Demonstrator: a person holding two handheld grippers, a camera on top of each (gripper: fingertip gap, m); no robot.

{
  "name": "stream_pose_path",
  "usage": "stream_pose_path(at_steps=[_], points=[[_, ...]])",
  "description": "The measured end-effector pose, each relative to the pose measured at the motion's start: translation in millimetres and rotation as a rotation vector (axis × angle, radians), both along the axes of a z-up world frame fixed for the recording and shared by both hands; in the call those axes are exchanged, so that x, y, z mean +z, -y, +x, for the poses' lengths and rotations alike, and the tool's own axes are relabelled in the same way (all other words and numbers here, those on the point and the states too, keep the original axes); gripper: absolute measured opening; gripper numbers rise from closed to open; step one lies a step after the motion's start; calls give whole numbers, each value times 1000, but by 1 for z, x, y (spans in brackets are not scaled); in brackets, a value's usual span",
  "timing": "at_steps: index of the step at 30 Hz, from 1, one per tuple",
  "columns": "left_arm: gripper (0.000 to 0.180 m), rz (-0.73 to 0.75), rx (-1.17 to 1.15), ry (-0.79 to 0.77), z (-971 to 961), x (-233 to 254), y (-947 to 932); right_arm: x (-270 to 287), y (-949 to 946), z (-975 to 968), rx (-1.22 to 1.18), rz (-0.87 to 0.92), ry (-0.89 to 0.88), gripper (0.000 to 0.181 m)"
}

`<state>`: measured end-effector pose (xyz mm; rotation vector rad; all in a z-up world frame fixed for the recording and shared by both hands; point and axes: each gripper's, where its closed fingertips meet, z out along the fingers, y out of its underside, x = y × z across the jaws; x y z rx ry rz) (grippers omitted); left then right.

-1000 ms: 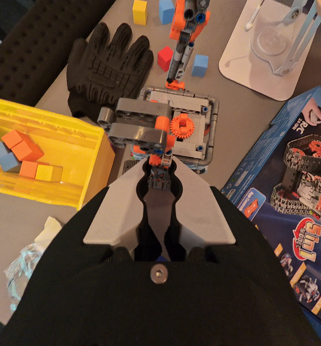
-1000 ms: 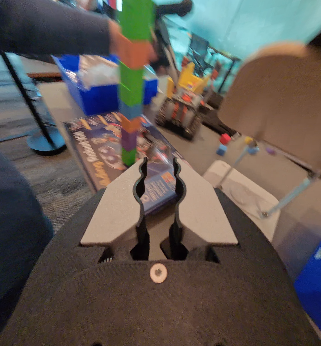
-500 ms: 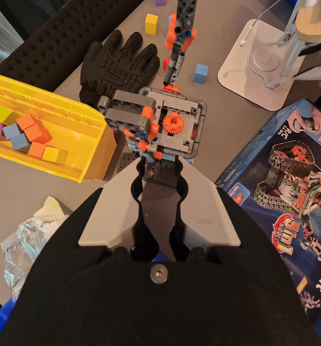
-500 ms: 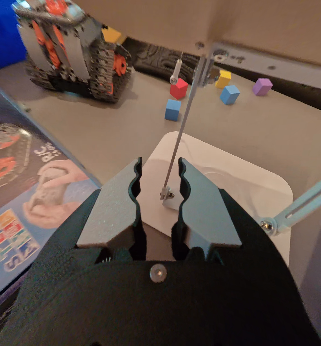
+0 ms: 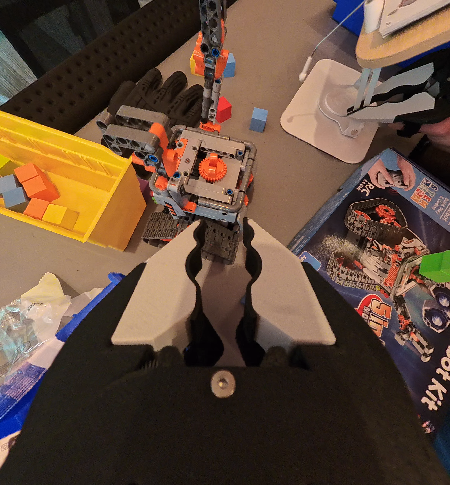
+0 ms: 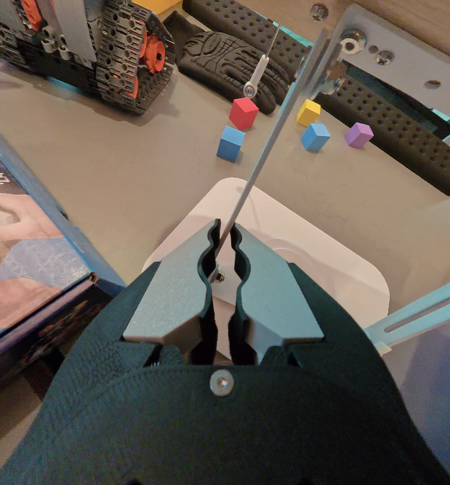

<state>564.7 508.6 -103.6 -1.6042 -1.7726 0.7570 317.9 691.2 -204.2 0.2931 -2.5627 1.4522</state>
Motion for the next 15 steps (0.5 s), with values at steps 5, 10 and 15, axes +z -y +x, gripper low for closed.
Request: stream_pose_path(at_steps=[5,10,15], points=[[27,-2,11,-5,2,-1,-2,0,6,-21,-37,-2,1,5],[27,-6,29,-10,5,-1,1,0,11,-53,-53,14,21,6],[27,-6,38,-19,4,0,0,0,20,-91,-94,22,27,7]])
